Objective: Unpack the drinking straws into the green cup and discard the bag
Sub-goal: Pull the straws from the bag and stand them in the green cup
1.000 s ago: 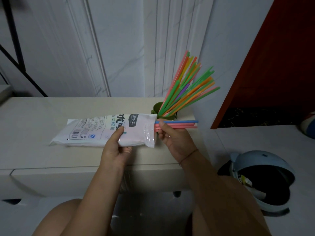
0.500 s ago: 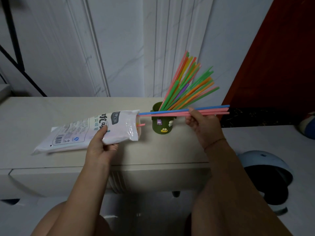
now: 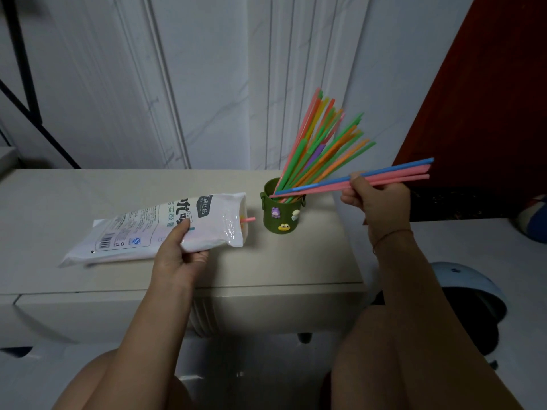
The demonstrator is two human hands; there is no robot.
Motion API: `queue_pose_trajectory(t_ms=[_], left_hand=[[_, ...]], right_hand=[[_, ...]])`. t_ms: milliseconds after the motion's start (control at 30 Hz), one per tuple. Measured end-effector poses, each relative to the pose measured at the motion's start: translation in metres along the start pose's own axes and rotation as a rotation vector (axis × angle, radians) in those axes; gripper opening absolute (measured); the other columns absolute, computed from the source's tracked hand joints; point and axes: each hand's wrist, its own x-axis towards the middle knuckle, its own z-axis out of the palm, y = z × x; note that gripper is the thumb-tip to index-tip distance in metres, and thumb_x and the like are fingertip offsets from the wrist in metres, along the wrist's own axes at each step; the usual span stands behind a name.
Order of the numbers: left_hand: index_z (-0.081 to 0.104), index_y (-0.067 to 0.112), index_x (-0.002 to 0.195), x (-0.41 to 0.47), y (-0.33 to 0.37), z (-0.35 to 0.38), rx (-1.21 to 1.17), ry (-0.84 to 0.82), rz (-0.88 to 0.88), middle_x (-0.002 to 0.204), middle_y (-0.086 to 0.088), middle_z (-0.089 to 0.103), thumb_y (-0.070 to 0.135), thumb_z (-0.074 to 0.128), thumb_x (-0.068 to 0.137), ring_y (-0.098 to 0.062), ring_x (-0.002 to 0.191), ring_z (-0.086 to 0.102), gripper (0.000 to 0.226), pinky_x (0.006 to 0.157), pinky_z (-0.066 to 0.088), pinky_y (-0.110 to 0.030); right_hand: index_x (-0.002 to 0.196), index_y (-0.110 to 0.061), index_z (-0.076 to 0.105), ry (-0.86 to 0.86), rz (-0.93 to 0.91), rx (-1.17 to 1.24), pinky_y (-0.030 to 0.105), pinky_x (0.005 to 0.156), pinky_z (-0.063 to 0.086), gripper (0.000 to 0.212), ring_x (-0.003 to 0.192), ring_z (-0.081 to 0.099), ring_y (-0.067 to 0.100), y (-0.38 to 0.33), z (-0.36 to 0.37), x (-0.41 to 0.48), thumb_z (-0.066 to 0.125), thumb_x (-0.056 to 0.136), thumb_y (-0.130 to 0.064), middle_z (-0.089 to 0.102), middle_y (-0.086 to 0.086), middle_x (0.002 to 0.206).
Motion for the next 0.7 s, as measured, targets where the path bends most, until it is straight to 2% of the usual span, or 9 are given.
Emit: queue_pose_trajectory(t_ms=[100, 267, 367, 567, 700], left_hand=[[0.067, 0.013, 0.098, -0.002, -0.002, 0.001, -0.014, -0.004, -0.006, 0.089, -0.003, 0.075, -0.001, 0.064, 0.083, -0.018, 0.098, 0.069, 0.021, 0.083, 0.056, -0.038], [0.067, 0.013, 0.092, -0.006, -0.005, 0.003, -0.011, -0.02, -0.001, 0.082, -0.004, 0.076, -0.001, 0.063, 0.084, -0.018, 0.099, 0.069, 0.017, 0.091, 0.053, -0.038], [0.066, 0.013, 0.093, -0.009, -0.006, 0.006, -0.009, -0.035, -0.003, 0.082, -0.004, 0.076, -0.001, 0.062, 0.084, -0.018, 0.097, 0.069, 0.017, 0.089, 0.054, -0.039], [0.066, 0.013, 0.096, -0.008, -0.008, 0.006, 0.006, -0.051, -0.016, 0.082, -0.004, 0.076, -0.001, 0.062, 0.084, -0.017, 0.094, 0.07, 0.019, 0.082, 0.056, -0.042], [0.066, 0.013, 0.095, -0.009, -0.01, 0.007, -0.002, -0.052, -0.016, 0.081, -0.004, 0.076, -0.002, 0.063, 0.084, -0.018, 0.082, 0.073, 0.019, 0.077, 0.057, -0.043]], right_hand=[[0.079, 0.0, 0.062, -0.05, -0.055, -0.132, 0.018, 0.05, 0.055, 0.007, 0.042, 0.062, 0.006, 0.008, 0.012, -0.001, 0.062, 0.086, -0.003, 0.062, 0.009, 0.061], [0.091, 0.008, 0.065, -0.16, 0.016, -0.275, 0.023, 0.055, 0.059, 0.016, 0.044, 0.064, 0.008, 0.024, 0.031, 0.005, 0.061, 0.087, -0.007, 0.064, 0.009, 0.063], [0.094, 0.006, 0.063, -0.197, 0.06, -0.267, 0.021, 0.054, 0.058, 0.015, 0.043, 0.063, 0.007, 0.027, 0.04, 0.01, 0.059, 0.088, -0.007, 0.063, 0.01, 0.065], [0.102, 0.014, 0.061, -0.258, 0.112, -0.319, 0.017, 0.048, 0.054, 0.025, 0.038, 0.06, 0.006, 0.031, 0.053, 0.02, 0.06, 0.088, -0.007, 0.061, 0.011, 0.064], [0.105, 0.01, 0.059, -0.271, 0.115, -0.251, 0.016, 0.049, 0.054, 0.023, 0.044, 0.063, 0.006, 0.031, 0.057, 0.02, 0.062, 0.085, -0.002, 0.063, 0.011, 0.07]])
